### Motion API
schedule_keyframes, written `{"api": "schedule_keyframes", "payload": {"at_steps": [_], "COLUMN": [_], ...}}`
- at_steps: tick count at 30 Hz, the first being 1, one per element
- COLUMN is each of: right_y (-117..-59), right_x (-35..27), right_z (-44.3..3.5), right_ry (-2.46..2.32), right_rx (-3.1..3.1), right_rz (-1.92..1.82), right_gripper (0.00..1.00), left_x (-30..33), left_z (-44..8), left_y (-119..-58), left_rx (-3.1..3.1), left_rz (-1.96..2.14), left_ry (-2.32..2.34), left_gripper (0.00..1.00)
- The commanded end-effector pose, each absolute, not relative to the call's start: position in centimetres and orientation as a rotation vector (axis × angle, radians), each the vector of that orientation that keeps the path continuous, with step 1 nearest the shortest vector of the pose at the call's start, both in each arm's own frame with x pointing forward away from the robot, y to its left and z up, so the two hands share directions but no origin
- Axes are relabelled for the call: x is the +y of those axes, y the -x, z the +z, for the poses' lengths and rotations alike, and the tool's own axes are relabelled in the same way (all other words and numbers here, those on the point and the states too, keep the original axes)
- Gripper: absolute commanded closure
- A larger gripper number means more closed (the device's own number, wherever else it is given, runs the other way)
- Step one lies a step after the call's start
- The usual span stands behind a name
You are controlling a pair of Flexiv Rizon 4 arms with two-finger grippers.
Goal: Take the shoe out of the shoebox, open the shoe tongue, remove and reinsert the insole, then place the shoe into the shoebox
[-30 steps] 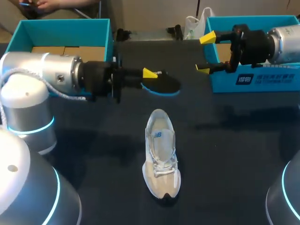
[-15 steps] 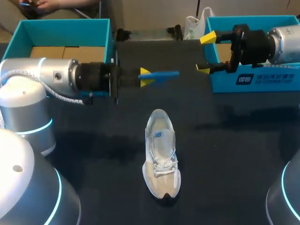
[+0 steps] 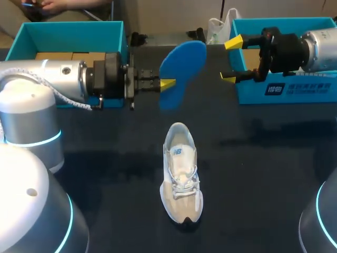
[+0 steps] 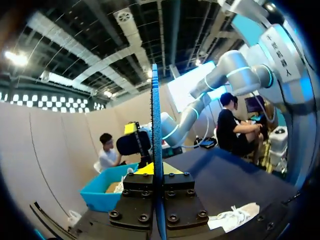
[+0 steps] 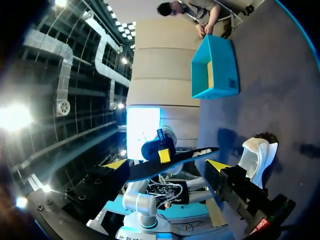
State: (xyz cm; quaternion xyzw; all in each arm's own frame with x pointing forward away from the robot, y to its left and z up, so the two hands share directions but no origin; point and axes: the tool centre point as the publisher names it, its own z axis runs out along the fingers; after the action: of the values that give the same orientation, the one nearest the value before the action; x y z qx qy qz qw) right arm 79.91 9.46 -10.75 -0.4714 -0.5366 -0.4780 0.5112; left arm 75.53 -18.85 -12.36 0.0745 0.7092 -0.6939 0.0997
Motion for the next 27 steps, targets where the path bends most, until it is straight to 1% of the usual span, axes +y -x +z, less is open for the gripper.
{"api": "schedule_keyframes", "payload": {"at_steps": [1, 5, 12, 19, 27], "right_y": [-79.9, -79.9, -79.9, -79.9, -79.9], "right_x": [9.6, 9.6, 9.6, 9.6, 9.6], "right_z": [-10.8, -10.8, -10.8, -10.8, -10.8], "right_ry": [1.136, 1.136, 1.136, 1.136, 1.136], "right_rx": [-1.291, -1.291, -1.291, -1.291, -1.291], "right_rz": [-1.151, -1.151, -1.151, -1.151, -1.151], "right_gripper": [0.00, 0.00, 0.00, 0.00, 0.00], "left_x": [-19.0, -19.0, -18.0, -17.3, -17.0], "left_z": [-11.9, -11.9, -13.1, -13.9, -14.2], "left_y": [-74.8, -74.8, -77.0, -77.6, -77.6], "left_rx": [2.233, 2.233, 2.334, 2.377, 2.310], "left_rz": [-2.046, -2.046, -2.333, -2.456, -2.578], "left_ry": [0.038, 0.038, 0.639, 0.981, 1.479], "left_gripper": [1.00, 1.00, 1.00, 1.00, 1.00]}}
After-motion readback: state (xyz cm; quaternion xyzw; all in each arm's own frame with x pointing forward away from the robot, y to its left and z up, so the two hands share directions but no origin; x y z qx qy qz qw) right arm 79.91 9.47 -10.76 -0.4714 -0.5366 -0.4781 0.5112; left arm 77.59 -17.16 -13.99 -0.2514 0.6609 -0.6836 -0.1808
